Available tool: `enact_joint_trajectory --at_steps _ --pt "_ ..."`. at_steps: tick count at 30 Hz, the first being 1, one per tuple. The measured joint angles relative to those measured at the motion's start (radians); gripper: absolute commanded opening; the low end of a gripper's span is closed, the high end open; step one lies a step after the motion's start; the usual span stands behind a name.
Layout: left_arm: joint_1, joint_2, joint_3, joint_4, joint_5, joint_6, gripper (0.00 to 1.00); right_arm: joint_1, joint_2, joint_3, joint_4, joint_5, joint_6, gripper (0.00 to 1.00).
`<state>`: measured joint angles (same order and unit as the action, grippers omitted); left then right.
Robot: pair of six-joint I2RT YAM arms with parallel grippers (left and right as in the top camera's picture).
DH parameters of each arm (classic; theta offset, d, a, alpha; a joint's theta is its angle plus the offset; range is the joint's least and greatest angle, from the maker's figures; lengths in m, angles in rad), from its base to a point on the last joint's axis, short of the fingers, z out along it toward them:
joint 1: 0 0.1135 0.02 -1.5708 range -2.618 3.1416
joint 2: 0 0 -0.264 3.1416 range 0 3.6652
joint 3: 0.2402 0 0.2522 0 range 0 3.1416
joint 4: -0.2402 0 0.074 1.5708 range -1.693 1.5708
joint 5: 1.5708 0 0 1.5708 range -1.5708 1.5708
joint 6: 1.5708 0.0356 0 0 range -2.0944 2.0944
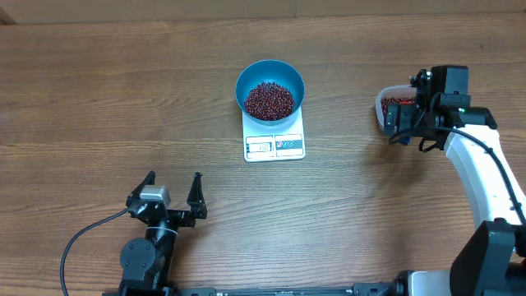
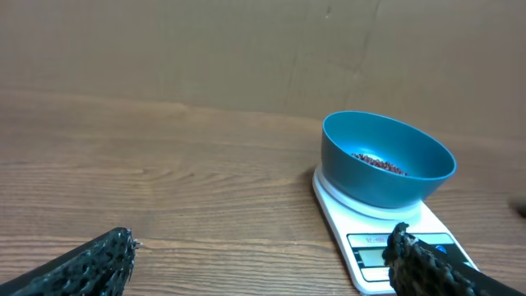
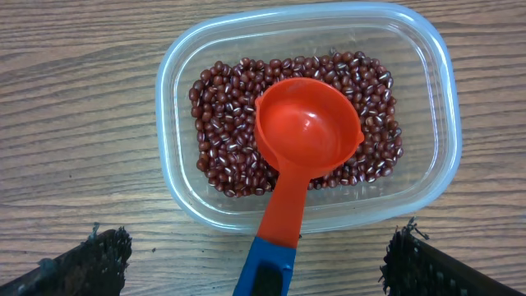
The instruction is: Scoop item into bowl and weigh 150g on scale
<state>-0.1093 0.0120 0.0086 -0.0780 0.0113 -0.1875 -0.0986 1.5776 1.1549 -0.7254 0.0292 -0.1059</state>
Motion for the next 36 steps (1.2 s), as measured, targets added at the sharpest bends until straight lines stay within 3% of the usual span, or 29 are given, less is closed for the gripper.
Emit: enact_joint_trajectory --at_steps 7,22,36 --pt "0.000 0.000 0.000 0.000 0.000 -0.019 1.00 0.000 0.000 0.000 0.000 0.000 0.000 1.00" --pt "0.000 0.000 0.000 0.000 0.000 0.109 0.99 0.000 0.000 0.000 0.000 0.000 0.000 1.00" --pt "0.000 0.000 0.000 0.000 0.000 0.121 1.00 0.000 0.000 0.000 0.000 0.000 0.000 1.00"
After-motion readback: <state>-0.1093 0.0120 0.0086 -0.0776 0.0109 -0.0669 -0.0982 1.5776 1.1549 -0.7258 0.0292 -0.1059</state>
